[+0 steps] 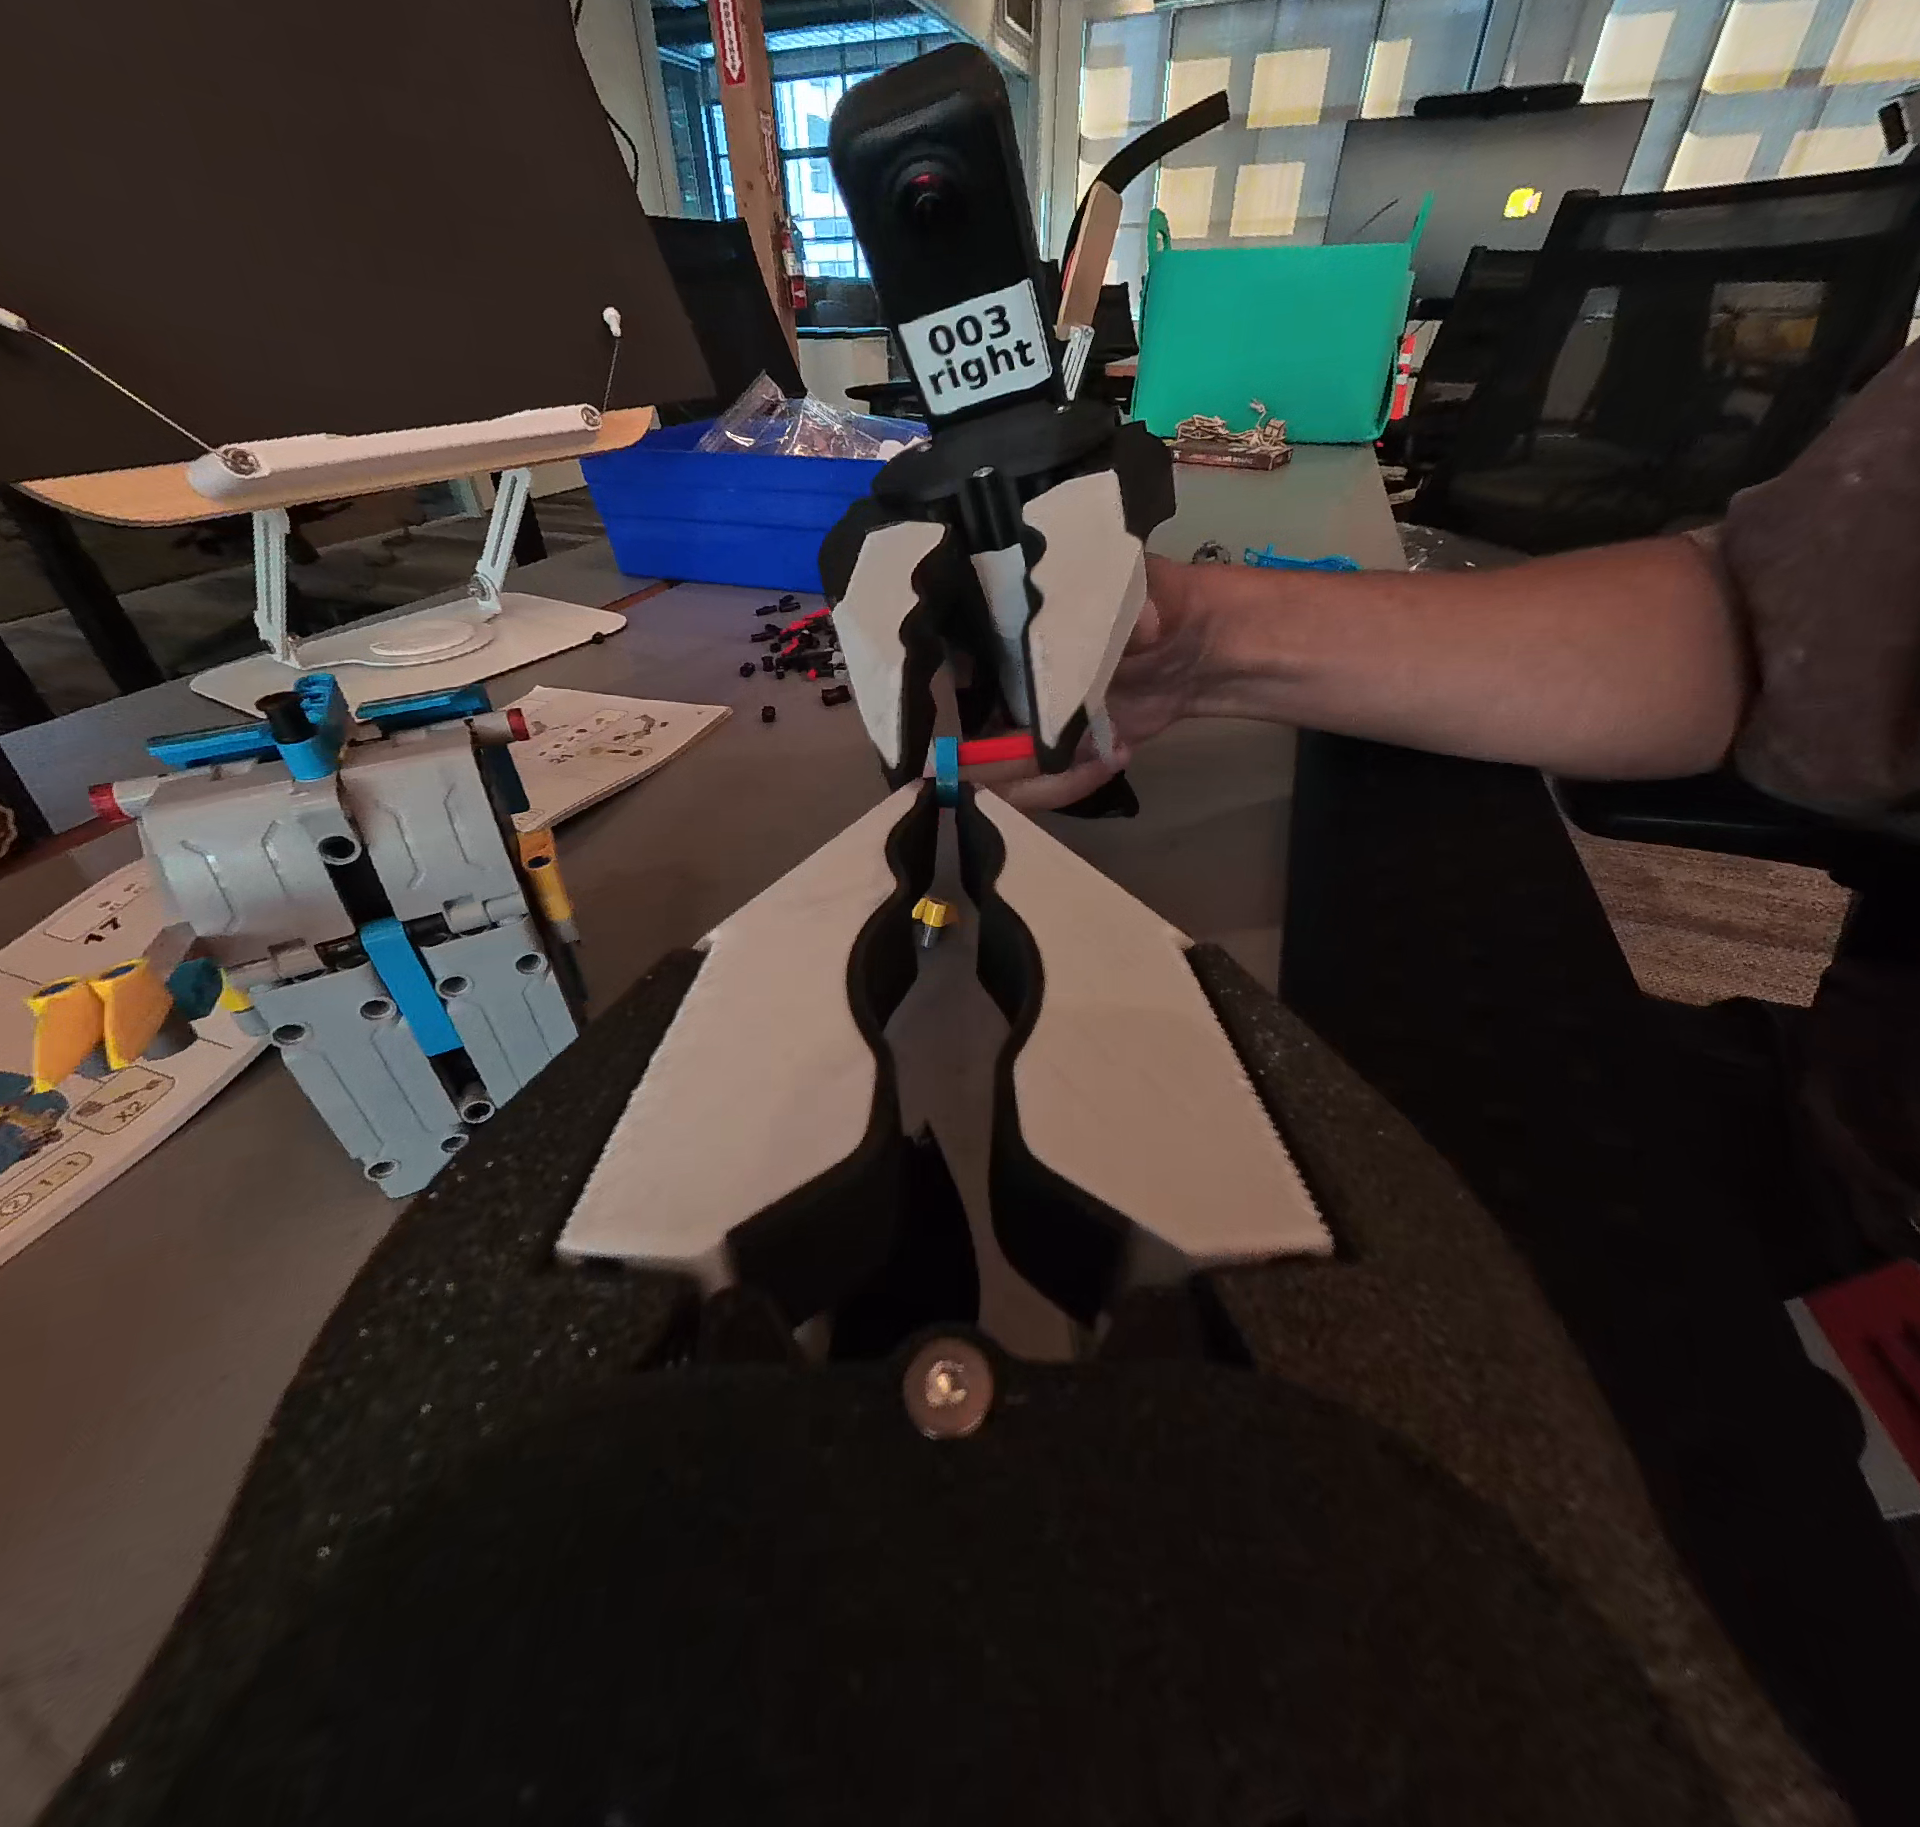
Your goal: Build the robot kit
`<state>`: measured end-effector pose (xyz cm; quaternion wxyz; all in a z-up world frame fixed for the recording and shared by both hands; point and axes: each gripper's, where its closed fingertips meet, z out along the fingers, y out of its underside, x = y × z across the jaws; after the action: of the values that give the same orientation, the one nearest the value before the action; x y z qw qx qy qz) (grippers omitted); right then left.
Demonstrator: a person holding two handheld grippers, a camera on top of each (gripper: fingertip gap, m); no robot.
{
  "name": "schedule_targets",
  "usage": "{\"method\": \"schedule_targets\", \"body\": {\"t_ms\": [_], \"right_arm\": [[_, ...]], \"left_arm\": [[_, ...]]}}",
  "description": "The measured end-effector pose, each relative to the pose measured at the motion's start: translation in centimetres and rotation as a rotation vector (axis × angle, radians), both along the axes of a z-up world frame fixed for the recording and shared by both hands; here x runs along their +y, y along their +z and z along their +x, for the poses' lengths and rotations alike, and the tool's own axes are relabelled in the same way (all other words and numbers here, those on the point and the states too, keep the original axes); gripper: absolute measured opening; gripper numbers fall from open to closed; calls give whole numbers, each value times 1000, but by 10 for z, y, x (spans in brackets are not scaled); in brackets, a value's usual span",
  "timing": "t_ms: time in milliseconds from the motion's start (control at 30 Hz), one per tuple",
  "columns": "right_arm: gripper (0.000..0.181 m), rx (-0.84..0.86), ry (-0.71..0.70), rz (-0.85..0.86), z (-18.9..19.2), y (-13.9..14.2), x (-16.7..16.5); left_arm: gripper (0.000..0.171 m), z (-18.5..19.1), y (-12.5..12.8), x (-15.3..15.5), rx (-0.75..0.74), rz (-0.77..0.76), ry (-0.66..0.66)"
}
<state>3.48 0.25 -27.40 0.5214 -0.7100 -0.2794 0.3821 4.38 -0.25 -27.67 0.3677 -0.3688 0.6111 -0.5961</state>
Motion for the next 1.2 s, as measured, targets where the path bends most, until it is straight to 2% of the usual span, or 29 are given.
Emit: {"method": "schedule_targets", "body": {"t_ms": [333, 567, 733, 933, 1200], "right_arm": [[18, -40, 9, 34, 0, -1, -1], [19, -79, -6, 47, 1, -5, 1], [20, -65, -1, 49, 1, -5, 2], [18, -94, 12, 141, -2, -2, -2], [15, -117, 9, 140, -2, -2, -1]], "left_arm": [[3, -2, 1, 0, 24, -61, -30], [3, 0, -4, 1, 30, -14, -5], [2, 1, -4, 1, 35, -24, -13], [2, -1, -3, -3, 43, -45, -39], [2, 0, -4, -3, 37, -17, -22]]}}
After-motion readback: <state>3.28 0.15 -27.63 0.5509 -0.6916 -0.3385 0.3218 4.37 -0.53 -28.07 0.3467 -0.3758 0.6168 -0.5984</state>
